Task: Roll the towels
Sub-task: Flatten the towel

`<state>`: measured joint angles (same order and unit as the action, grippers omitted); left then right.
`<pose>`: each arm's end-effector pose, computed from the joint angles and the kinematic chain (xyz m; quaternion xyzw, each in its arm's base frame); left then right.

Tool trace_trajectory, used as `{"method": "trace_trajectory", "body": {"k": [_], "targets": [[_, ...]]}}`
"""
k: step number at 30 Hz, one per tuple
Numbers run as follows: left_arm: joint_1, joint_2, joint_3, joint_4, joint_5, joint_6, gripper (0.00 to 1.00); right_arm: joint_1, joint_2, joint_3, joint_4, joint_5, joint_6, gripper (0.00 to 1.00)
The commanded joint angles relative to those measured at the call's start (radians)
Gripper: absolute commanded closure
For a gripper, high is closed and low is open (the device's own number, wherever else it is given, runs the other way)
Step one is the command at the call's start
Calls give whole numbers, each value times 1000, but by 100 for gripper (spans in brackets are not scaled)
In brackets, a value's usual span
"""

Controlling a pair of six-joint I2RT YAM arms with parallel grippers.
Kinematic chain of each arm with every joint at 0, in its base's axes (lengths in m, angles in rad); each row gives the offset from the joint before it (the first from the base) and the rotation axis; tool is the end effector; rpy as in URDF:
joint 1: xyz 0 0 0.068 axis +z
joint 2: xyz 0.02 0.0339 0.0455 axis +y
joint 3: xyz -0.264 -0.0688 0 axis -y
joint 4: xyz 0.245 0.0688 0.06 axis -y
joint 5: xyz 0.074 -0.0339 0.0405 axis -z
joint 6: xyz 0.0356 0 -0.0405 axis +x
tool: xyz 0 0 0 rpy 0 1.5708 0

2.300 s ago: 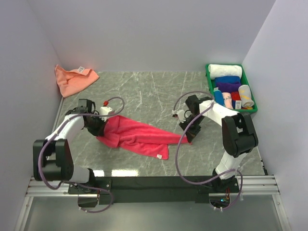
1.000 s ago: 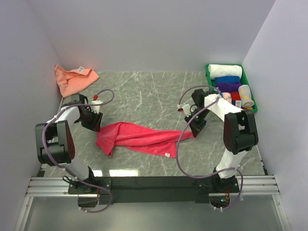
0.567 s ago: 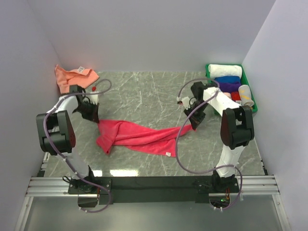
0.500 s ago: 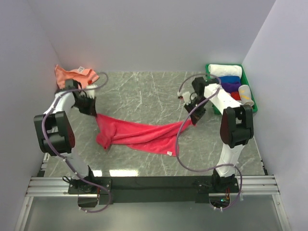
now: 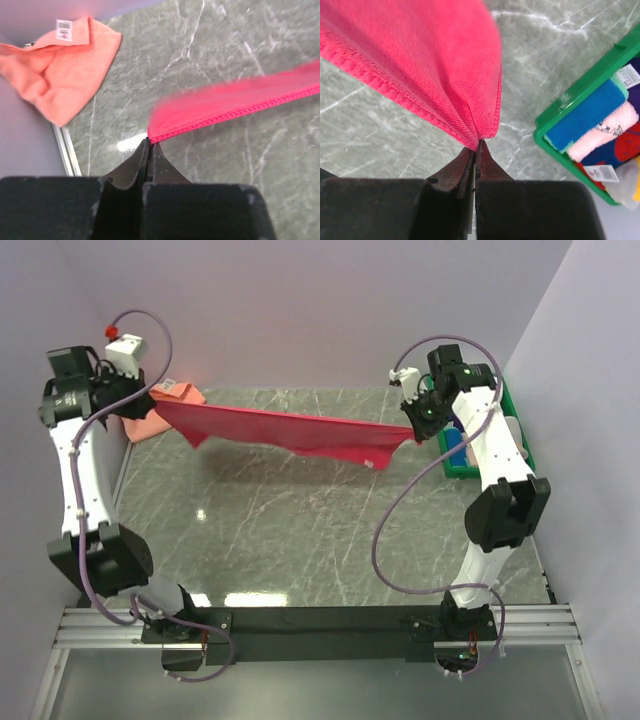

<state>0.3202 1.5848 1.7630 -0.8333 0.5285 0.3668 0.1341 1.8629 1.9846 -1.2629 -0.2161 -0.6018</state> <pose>0.3258 0.0891 0.4161 0.1356 0.8629 -0.0769 0.4807 0.3728 0.0580 0.3567 -0.3708 0.8980 0.0534 0.2306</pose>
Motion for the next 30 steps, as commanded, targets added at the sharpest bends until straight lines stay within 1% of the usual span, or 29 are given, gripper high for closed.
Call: {"method": "trace_trajectory", "body": {"k": [1,2,3,4,5,6,7,8,11,13,15,17,18,21,22,23,24,25,27,28,29,30], "targets": [[68,-136,-8,-44,37,-6,100,-27,-170,-70,-5,57,-41,100],[100,-172,-37,-44,44,0,100,-27,-209,-158,20,60,-52,100],[117,-205,-74,-37,50,-3,100,-25,-247,-206,45,63,-56,100],[135,-277,-145,-36,76,9,100,-25,-283,-249,63,63,-59,100],[161,-314,-181,-43,83,21,100,-27,-348,-317,85,63,-67,100],[167,-351,-219,-43,84,32,100,-25,-381,-348,92,64,-69,100],[172,-421,-282,-40,82,41,100,-25,-440,-372,95,64,-72,100],[181,-455,-307,-46,82,43,100,-27,-470,-407,97,69,-79,100],[187,-560,-353,-56,73,23,100,-25,-565,-435,68,84,-117,100],[187,-589,-337,-64,68,-9,100,-25,-600,-431,36,106,-136,100],[187,-582,-321,-59,56,-28,100,-24,-604,-425,22,127,-165,100],[188,-531,-290,-64,54,-26,100,-24,-576,-432,22,141,-193,100],[189,-481,-277,-70,56,-16,100,-19,-556,-435,23,155,-200,100],[187,-405,-273,-79,86,12,100,-4,-428,-399,-1,152,-208,100],[186,-367,-293,-75,100,26,100,2,-348,-382,-12,136,-205,100],[177,-355,-312,-60,97,35,99,9,-306,-350,-13,130,-193,100],[171,-342,-338,-25,87,31,100,24,-263,-333,-9,130,-182,100],[163,-320,-390,29,64,27,99,33,-176,-298,-6,127,-168,100],[126,-284,-437,91,25,24,99,59,-87,-256,10,119,-153,100],[119,-237,-474,115,2,21,100,68,-3,-230,20,119,-135,100],[102,-212,-488,181,-10,12,99,74,40,-166,23,121,-125,100],[94,-183,-499,209,-19,5,100,84,83,-130,29,123,-116,100]]}}
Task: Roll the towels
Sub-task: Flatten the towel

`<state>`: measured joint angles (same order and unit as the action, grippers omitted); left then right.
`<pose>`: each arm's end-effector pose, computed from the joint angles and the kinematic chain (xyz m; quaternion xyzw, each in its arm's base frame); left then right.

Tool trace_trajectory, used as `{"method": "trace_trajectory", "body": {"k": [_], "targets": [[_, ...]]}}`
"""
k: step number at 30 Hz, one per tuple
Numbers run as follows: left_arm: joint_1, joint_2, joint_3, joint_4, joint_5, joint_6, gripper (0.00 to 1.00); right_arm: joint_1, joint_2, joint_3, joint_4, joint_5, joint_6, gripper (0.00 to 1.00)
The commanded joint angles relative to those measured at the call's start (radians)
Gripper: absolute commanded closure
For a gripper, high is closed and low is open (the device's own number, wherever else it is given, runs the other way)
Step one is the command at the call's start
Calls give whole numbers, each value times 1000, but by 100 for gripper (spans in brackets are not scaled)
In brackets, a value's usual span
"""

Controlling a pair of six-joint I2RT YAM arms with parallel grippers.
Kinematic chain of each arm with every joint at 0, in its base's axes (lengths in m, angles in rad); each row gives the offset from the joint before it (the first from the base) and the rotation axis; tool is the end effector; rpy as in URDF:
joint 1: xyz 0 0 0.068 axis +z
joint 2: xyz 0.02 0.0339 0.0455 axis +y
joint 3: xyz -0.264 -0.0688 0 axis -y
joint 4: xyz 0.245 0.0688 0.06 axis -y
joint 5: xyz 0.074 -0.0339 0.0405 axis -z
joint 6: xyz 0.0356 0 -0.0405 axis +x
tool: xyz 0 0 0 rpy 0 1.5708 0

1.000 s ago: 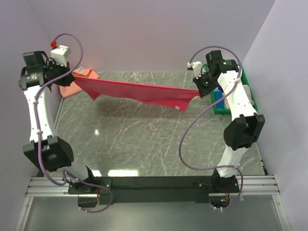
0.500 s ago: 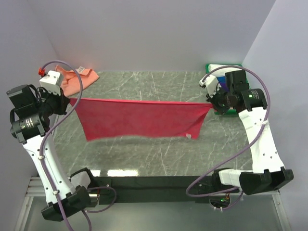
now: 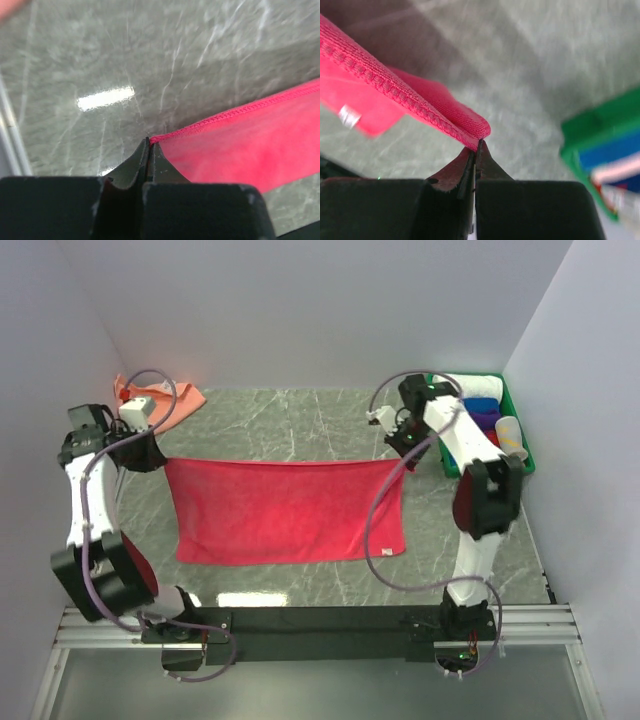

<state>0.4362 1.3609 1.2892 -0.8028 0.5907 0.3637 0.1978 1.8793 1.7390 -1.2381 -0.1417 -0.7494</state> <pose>0.2622 0.1004 0.3345 0.0666 0.9023 -0.1249 0.4072 0.3638 0.0780 0.2830 -0.4589 0.8805 0.0417 0.1114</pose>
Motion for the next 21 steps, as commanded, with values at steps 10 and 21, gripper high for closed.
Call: {"method": "trace_trajectory", "body": {"k": [10,21], "targets": [[-114,450,93,344,-192,-49,100,54,434,388,150,254,41,98],[-156,708,312,353,-252,-134,88,54,478,399,371,396,96,45]]}}
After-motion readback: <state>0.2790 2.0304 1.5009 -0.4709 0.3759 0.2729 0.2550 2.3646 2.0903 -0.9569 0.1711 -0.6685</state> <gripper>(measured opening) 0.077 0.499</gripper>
